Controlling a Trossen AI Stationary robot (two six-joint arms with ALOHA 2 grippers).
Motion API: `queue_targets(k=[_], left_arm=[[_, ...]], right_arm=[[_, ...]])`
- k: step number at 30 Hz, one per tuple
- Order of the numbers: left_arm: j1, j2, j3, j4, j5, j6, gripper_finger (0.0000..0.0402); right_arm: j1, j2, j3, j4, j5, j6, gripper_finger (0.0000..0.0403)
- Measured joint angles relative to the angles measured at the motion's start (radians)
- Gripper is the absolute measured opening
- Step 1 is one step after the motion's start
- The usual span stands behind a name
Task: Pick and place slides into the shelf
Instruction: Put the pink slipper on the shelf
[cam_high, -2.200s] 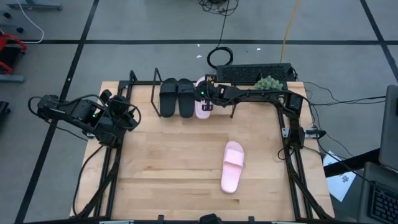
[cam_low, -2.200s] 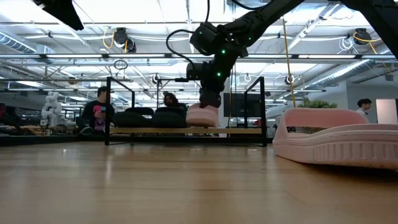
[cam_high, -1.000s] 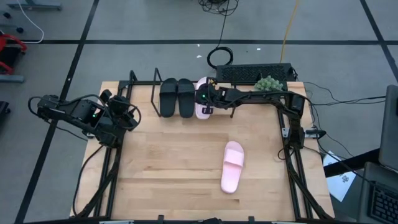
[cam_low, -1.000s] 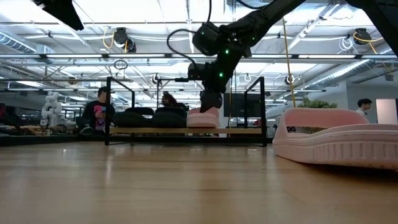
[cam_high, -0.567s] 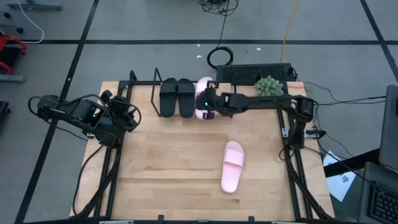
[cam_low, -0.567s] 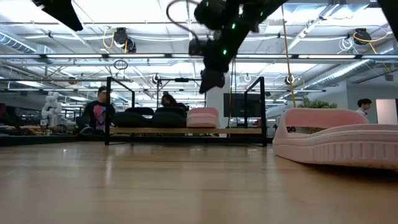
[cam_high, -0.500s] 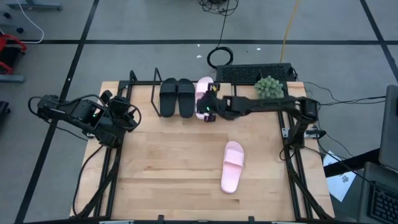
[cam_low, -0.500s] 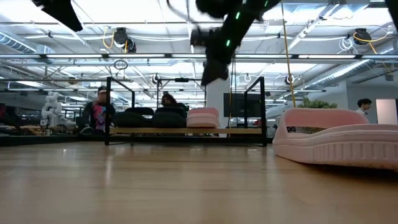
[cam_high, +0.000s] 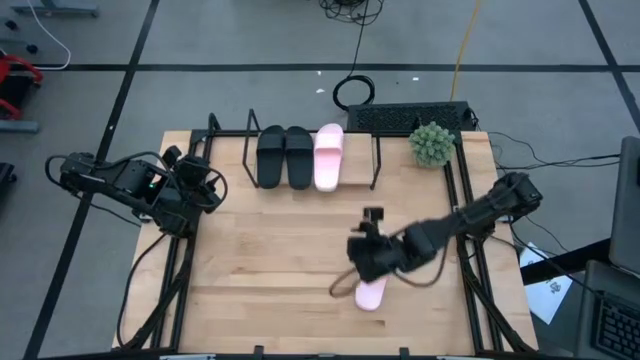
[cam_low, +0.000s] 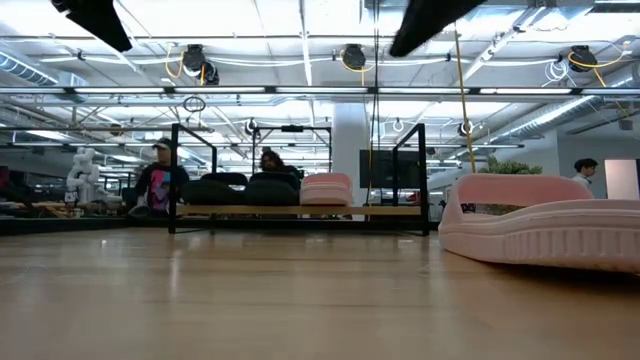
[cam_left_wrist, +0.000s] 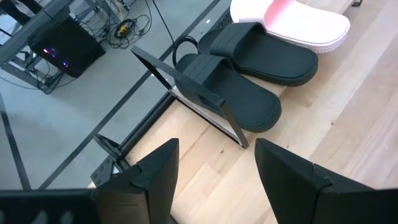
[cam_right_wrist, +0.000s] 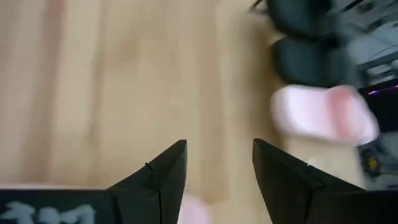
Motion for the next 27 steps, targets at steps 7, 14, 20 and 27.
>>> queue_targets(k=[7, 14, 20, 27], left_arm=[[0.0, 0.0, 0.0, 0.017, 0.021, 0.002, 0.0214], [0.0, 0.0, 0.0, 0.03, 0.027, 0.009, 0.0214], [0.0, 0.002, 0.0, 0.03, 0.027, 0.009, 0.0214], [0.0, 0.024, 0.0, 0.032, 0.027, 0.037, 0.0214]], right_arm=[[0.096, 0.079, 0.0, -0.103, -0.126, 0.21, 0.0173], [0.1, 0.146, -0.002, -0.191, -0.231, 0.339, 0.0173], [0.106, 0.154, -0.009, -0.191, -0.263, 0.373, 0.0173], [0.111, 0.154, -0.072, -0.195, -0.285, 0.449, 0.0173]])
